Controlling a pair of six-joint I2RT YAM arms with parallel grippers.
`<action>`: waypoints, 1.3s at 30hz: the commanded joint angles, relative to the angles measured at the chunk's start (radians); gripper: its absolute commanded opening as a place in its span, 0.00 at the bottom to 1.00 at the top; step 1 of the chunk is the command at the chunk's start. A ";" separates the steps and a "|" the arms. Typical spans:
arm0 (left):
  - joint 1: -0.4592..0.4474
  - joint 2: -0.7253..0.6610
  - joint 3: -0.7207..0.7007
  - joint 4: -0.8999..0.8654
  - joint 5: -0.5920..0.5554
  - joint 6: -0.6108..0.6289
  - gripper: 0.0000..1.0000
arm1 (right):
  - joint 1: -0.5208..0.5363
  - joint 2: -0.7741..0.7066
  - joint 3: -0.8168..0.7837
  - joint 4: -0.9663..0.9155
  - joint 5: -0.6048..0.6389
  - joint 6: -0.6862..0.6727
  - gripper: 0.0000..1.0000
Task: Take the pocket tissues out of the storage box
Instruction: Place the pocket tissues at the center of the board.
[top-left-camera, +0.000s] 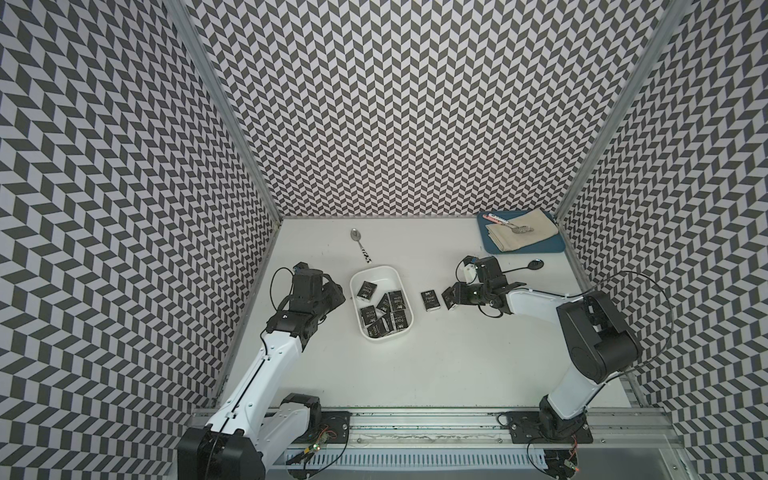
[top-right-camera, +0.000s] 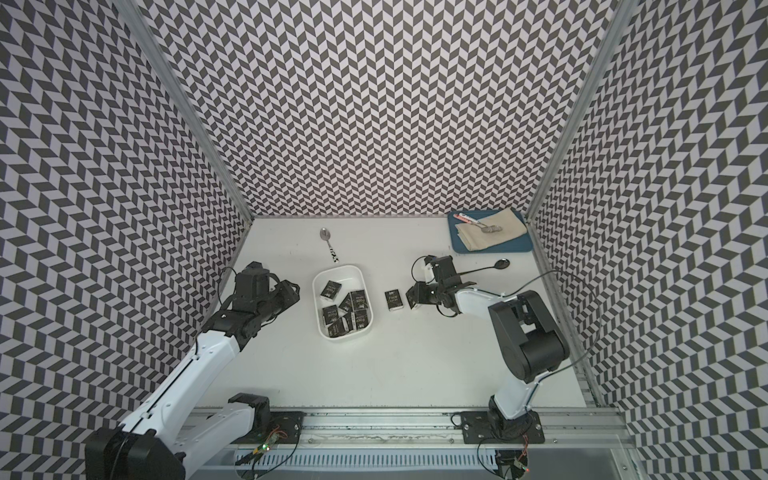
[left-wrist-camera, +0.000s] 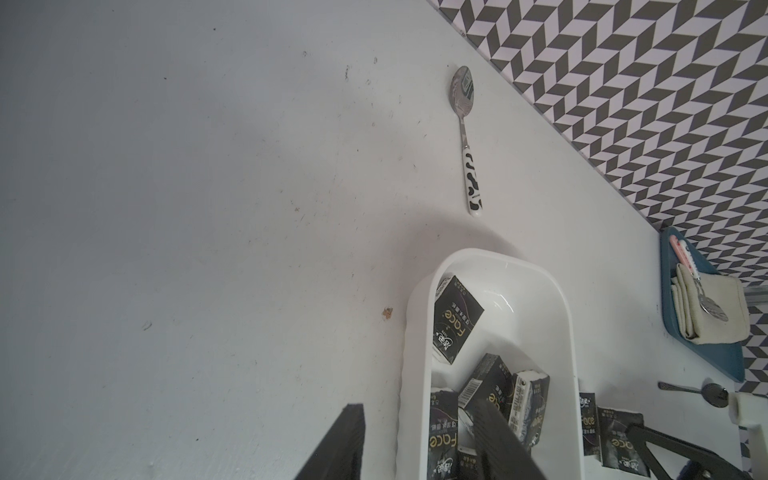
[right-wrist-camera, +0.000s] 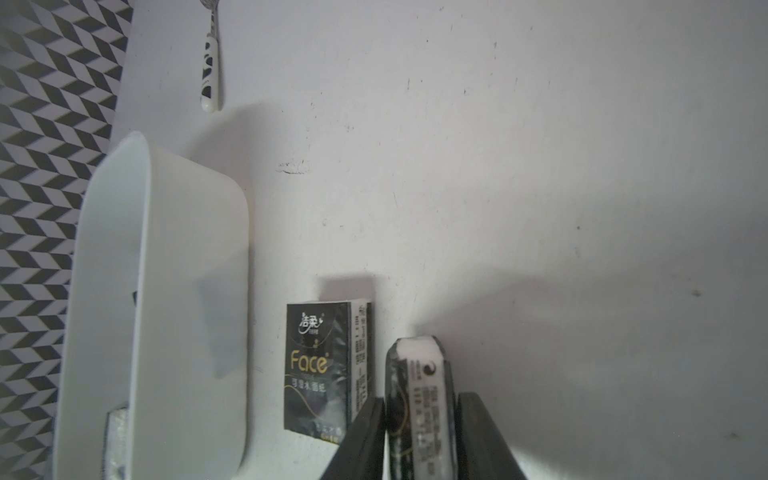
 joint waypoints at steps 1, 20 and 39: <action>-0.001 -0.009 0.025 0.006 -0.008 0.013 0.48 | -0.009 0.000 -0.003 -0.001 0.066 -0.023 0.40; -0.002 -0.009 0.024 0.009 0.000 0.005 0.48 | -0.003 -0.057 -0.059 -0.023 0.100 -0.037 0.42; -0.003 -0.036 0.019 -0.005 -0.005 0.005 0.48 | 0.096 -0.002 -0.090 0.153 0.161 0.202 0.26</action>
